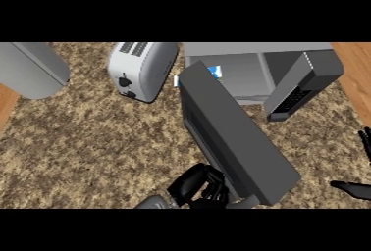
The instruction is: Pick up the milk, place it into the microwave and close the microwave
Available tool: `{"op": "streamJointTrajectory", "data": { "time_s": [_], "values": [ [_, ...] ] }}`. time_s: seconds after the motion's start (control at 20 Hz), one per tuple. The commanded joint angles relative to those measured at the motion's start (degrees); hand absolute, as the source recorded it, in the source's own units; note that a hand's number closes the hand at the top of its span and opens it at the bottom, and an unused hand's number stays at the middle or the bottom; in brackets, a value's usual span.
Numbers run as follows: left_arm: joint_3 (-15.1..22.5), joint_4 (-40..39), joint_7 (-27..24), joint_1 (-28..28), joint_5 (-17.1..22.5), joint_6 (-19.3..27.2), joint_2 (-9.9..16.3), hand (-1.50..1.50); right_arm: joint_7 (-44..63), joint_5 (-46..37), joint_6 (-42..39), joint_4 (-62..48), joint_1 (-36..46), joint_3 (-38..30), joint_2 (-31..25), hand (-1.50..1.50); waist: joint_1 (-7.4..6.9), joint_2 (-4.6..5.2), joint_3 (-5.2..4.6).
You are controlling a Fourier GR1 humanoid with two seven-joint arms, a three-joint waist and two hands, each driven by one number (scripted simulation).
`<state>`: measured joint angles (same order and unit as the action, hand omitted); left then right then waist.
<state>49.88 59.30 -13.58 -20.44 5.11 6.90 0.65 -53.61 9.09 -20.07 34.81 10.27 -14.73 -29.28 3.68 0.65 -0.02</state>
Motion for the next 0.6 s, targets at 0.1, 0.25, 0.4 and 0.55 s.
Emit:
{"op": "streamJointTrajectory", "data": {
  "time_s": [0.1,0.25,0.4,0.55],
  "values": [
    [7.78,-0.3,-2.22,-3.65,7.09,7.67,-0.6,1.5,-3.94,1.6,-9.47,4.55,0.59,2.13,-0.01,-1.5,2.92,0.18,-0.17],
    [7.14,0.07,-0.87,-7.64,11.32,11.06,-0.57,-1.5,-1.76,2.33,-8.02,5.89,1.96,2.69,0.15,-1.5,4.03,0.58,-0.16],
    [7.51,-0.2,0.35,-10.72,13.64,14.06,-0.57,-1.5,-0.65,2.66,-7.8,8.6,1.79,4.34,1.11,-1.5,5.6,0.59,-0.19],
    [7.67,-1.58,-0.31,-13.46,15.59,15.59,-0.59,1.5,1.57,3.6,-8.24,10.87,2.43,5.61,1.59,-1.5,7.3,0.86,-0.23]
  ]
}}
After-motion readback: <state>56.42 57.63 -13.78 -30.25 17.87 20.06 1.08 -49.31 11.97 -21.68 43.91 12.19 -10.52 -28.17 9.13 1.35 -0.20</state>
